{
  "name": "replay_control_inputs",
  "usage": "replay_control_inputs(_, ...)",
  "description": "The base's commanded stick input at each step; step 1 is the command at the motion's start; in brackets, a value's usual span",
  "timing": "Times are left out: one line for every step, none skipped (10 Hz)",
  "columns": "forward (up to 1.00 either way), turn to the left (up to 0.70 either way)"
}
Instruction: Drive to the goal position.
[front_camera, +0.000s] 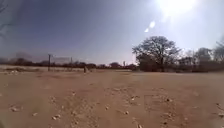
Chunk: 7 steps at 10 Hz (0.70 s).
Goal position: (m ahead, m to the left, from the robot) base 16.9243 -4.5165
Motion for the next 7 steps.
replay_control_inputs(0.5, 0.0)
replay_control_inputs(0.5, 0.0)
replay_control_inputs(0.5, 0.0)
replay_control_inputs(0.5, 0.0)
replay_control_inputs(0.5, 0.0)
replay_control_inputs(0.5, 0.0)
replay_control_inputs(0.5, 0.0)
